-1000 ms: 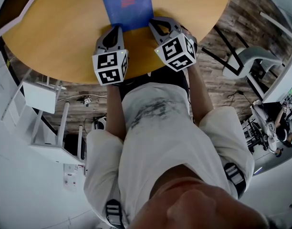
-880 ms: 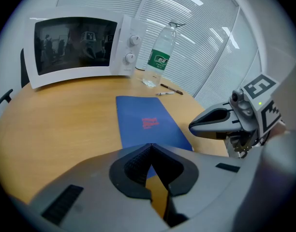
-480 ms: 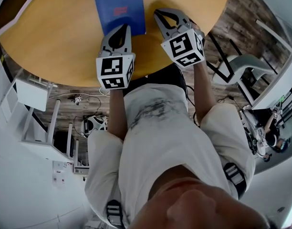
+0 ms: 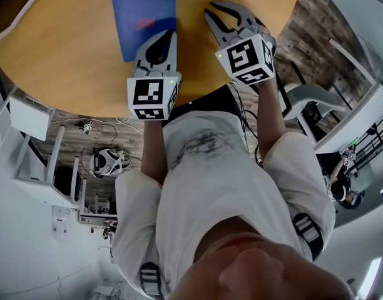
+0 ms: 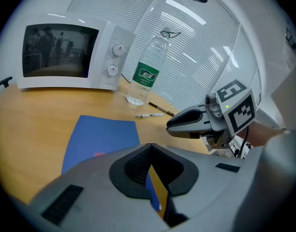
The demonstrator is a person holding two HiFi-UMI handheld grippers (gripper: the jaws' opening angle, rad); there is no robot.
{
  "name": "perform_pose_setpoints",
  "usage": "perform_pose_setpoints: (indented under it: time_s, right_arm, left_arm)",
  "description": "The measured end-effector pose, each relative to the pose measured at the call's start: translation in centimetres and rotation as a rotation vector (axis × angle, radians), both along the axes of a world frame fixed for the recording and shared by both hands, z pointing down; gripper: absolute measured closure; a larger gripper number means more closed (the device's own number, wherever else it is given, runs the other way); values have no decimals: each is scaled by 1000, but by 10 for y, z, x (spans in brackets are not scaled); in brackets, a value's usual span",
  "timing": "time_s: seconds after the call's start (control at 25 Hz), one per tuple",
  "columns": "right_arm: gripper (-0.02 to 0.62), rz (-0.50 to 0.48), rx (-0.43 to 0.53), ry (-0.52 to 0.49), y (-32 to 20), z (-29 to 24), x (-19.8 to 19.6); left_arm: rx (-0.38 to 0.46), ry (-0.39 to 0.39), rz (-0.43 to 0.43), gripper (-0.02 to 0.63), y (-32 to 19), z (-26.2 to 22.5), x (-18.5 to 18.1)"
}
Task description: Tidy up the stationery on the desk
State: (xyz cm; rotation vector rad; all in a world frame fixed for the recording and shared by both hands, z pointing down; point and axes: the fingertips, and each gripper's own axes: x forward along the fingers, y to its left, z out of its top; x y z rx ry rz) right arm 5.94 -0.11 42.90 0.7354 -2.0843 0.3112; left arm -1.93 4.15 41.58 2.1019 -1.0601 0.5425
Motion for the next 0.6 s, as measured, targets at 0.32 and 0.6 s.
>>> perform_pose_setpoints:
  time_s: [0.32, 0.6]
  right_arm:
    - [457, -52, 42, 24, -44, 3, 25]
    - [456, -88, 71, 34, -70, 6, 22]
  left_arm:
    - [4, 49, -56, 598, -20, -9, 26]
    - [19, 69, -81, 598, -32, -15, 31]
